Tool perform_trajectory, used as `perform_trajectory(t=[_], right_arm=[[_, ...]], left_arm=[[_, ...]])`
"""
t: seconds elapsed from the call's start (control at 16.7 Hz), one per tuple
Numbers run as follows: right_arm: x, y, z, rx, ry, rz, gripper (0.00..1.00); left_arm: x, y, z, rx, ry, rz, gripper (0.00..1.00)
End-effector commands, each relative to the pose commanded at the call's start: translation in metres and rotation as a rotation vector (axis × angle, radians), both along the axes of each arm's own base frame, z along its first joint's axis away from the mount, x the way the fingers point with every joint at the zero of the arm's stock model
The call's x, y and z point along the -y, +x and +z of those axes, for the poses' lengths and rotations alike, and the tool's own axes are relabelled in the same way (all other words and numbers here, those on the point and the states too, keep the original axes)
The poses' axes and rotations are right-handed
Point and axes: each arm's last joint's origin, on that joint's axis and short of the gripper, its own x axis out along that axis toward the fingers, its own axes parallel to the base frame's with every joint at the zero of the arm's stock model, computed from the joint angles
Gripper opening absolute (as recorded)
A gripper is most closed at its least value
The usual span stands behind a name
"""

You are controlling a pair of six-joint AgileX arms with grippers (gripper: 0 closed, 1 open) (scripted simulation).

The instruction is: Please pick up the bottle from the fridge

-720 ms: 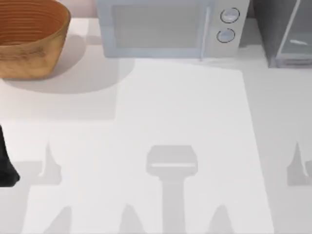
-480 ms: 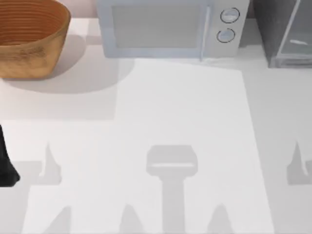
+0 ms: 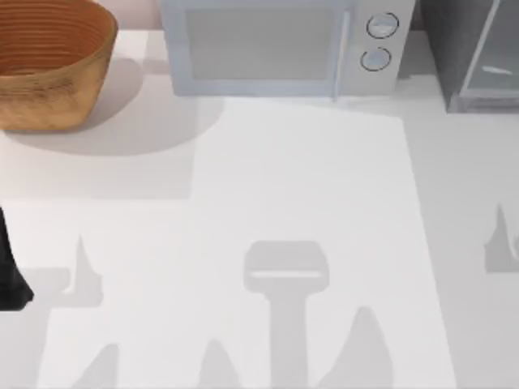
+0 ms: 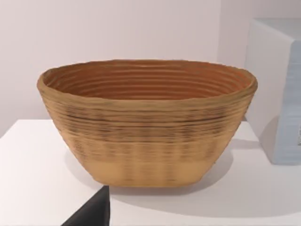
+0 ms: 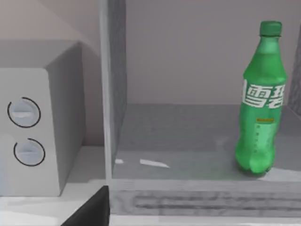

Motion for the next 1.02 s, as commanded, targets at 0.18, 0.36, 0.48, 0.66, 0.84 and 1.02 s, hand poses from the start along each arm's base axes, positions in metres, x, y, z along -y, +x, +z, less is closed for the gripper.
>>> perform_trajectory(t=[0.18,0.36,0.48,0.66,0.84,1.02], right_arm=[[0.016,0.023,-0.008,-0.028,0.005,-0.001,1.0],[0.034,0.041,-0.023,-0.054,0.016,0.0,1.0],[0.046,0.049,-0.034,-0.061,0.022,0.002,1.0],[0.062,0.056,-0.05,-0.055,0.023,0.003,1.0],[0.074,0.06,-0.063,-0.044,0.019,0.005,1.0],[0.08,0.061,-0.069,-0.033,0.014,0.006,1.0]], left_arm=[[0.0,0.0,0.0,0.0,0.0,0.0,1.0],[0.0,0.0,0.0,0.0,0.0,0.0,1.0],[0.0,0.0,0.0,0.0,0.0,0.0,1.0],[0.0,0.0,0.0,0.0,0.0,0.0,1.0],[0.0,0.0,0.0,0.0,0.0,0.0,1.0],[0.0,0.0,0.0,0.0,0.0,0.0,1.0]])
